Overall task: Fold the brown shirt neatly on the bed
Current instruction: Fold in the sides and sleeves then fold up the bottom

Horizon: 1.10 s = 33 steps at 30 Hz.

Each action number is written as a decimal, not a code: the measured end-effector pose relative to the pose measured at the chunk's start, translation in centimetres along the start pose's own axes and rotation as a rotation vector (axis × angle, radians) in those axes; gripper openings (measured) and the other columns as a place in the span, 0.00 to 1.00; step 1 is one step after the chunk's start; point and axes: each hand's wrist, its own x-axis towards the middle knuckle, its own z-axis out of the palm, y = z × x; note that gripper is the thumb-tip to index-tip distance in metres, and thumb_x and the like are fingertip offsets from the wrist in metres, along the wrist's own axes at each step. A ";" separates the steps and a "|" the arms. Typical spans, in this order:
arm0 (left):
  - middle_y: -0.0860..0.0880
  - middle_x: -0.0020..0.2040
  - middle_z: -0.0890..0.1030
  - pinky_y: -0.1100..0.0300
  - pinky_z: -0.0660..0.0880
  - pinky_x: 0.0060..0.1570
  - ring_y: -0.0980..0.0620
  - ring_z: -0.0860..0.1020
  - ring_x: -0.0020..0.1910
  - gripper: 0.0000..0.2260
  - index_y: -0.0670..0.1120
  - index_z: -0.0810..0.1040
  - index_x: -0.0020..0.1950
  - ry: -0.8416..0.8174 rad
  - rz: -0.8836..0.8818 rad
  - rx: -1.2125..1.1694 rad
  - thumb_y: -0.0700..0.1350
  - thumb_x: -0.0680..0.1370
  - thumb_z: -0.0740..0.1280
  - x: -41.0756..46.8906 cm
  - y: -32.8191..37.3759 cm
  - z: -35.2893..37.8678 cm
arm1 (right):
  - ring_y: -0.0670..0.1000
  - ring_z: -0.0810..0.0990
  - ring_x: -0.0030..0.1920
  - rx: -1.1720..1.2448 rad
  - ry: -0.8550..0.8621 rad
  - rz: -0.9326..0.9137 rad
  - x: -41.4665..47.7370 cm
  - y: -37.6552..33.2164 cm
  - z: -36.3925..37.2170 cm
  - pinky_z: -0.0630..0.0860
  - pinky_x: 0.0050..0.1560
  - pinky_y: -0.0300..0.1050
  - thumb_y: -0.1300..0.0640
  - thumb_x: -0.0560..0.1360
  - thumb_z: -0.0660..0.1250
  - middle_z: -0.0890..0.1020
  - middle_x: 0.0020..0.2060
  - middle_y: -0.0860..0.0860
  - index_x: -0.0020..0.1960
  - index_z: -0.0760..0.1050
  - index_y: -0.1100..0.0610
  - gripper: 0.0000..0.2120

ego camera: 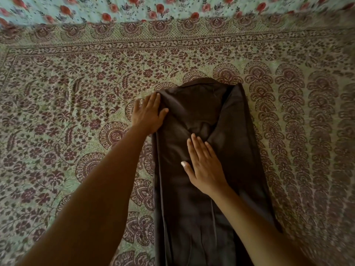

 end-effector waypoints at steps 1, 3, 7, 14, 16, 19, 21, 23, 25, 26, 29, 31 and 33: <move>0.47 0.78 0.48 0.46 0.41 0.75 0.49 0.46 0.77 0.29 0.46 0.46 0.77 -0.014 -0.063 -0.022 0.59 0.81 0.44 0.6 0.1 -0.8 | 0.55 0.63 0.72 0.026 -0.012 -0.009 0.0 0.0 -0.1 0.56 0.74 0.50 0.43 0.77 0.49 0.63 0.73 0.58 0.73 0.60 0.61 0.30; 0.47 0.78 0.50 0.46 0.41 0.75 0.48 0.47 0.77 0.28 0.45 0.48 0.77 0.021 -0.128 -0.104 0.58 0.81 0.44 0.9 1.2 -1.9 | 0.54 0.59 0.74 0.182 -0.013 -0.022 0.1 0.4 -0.7 0.54 0.74 0.51 0.44 0.78 0.49 0.60 0.74 0.57 0.73 0.60 0.60 0.29; 0.49 0.78 0.51 0.49 0.42 0.74 0.51 0.48 0.77 0.25 0.48 0.51 0.77 0.087 0.108 -0.182 0.55 0.82 0.47 -1.0 5.8 -1.8 | 0.57 0.67 0.68 0.302 0.288 0.128 1.1 3.6 -2.4 0.62 0.69 0.53 0.51 0.77 0.55 0.69 0.68 0.59 0.66 0.69 0.60 0.21; 0.51 0.78 0.50 0.50 0.44 0.74 0.52 0.48 0.77 0.23 0.51 0.50 0.77 0.120 0.502 -0.118 0.52 0.82 0.49 -0.4 14.0 -0.7 | 0.60 0.62 0.72 0.081 0.154 0.360 3.4 9.6 -3.7 0.60 0.69 0.58 0.48 0.76 0.51 0.64 0.72 0.60 0.71 0.63 0.61 0.28; 0.51 0.78 0.50 0.52 0.43 0.74 0.54 0.47 0.77 0.23 0.50 0.50 0.77 0.039 0.600 -0.043 0.52 0.82 0.48 1.0 16.6 -0.4 | 0.57 0.57 0.74 0.050 0.077 0.341 2.5 10.3 -2.6 0.53 0.72 0.55 0.43 0.75 0.43 0.59 0.74 0.57 0.74 0.57 0.60 0.32; 0.51 0.78 0.47 0.51 0.42 0.74 0.54 0.45 0.77 0.23 0.48 0.46 0.77 -0.078 0.594 0.058 0.51 0.83 0.45 3.5 18.3 0.5 | 0.54 0.53 0.76 0.056 0.095 0.335 1.2 10.9 -1.3 0.48 0.74 0.52 0.42 0.76 0.38 0.55 0.75 0.56 0.75 0.52 0.59 0.34; 0.51 0.78 0.45 0.50 0.41 0.74 0.54 0.45 0.77 0.24 0.49 0.44 0.77 -0.096 0.565 0.108 0.52 0.83 0.44 5.0 18.7 0.8 | 0.54 0.51 0.76 0.063 0.095 0.319 0.8 11.0 -0.9 0.45 0.74 0.51 0.42 0.76 0.38 0.53 0.76 0.56 0.75 0.51 0.59 0.33; 0.52 0.78 0.45 0.49 0.44 0.74 0.53 0.46 0.77 0.23 0.50 0.44 0.77 -0.115 0.534 0.151 0.51 0.82 0.44 6.4 19.1 0.3 | 0.54 0.53 0.76 0.068 0.114 0.314 0.6 11.1 -0.6 0.46 0.74 0.51 0.42 0.76 0.39 0.54 0.75 0.57 0.75 0.51 0.59 0.33; 0.53 0.78 0.49 0.50 0.49 0.73 0.52 0.50 0.77 0.22 0.51 0.48 0.77 -0.136 0.512 0.103 0.51 0.83 0.44 6.8 19.6 -1.1 | 0.55 0.54 0.75 0.082 0.113 0.310 0.7 11.2 -0.7 0.48 0.74 0.52 0.42 0.76 0.41 0.55 0.75 0.57 0.75 0.53 0.59 0.32; 0.52 0.78 0.55 0.51 0.53 0.72 0.52 0.55 0.76 0.22 0.51 0.54 0.77 -0.098 0.501 0.015 0.51 0.82 0.46 6.7 19.7 -1.6 | 0.55 0.55 0.75 0.093 0.104 0.312 0.7 11.3 -0.8 0.50 0.74 0.52 0.42 0.76 0.42 0.56 0.75 0.57 0.75 0.54 0.59 0.32; 0.48 0.65 0.77 0.54 0.68 0.61 0.48 0.75 0.63 0.20 0.48 0.74 0.66 0.211 0.396 -0.336 0.51 0.80 0.51 3.3 18.3 -1.8 | 0.60 0.69 0.68 0.100 0.136 0.367 0.1 10.7 -1.6 0.66 0.66 0.55 0.44 0.75 0.51 0.67 0.70 0.61 0.70 0.66 0.60 0.29; 0.45 0.54 0.83 0.53 0.73 0.53 0.45 0.80 0.53 0.19 0.47 0.79 0.58 0.357 0.332 -0.379 0.51 0.77 0.52 -0.8 16.7 -1.2 | 0.61 0.76 0.59 0.112 0.212 0.451 -0.9 9.8 -2.1 0.73 0.57 0.55 0.47 0.72 0.60 0.75 0.62 0.59 0.63 0.72 0.59 0.24; 0.47 0.54 0.83 0.54 0.71 0.52 0.47 0.80 0.53 0.17 0.47 0.80 0.56 0.419 0.256 -0.349 0.48 0.76 0.55 -5.1 14.7 -0.2 | 0.61 0.76 0.55 0.190 0.259 0.513 -2.3 8.7 -2.5 0.73 0.54 0.55 0.52 0.69 0.67 0.77 0.56 0.58 0.61 0.72 0.60 0.23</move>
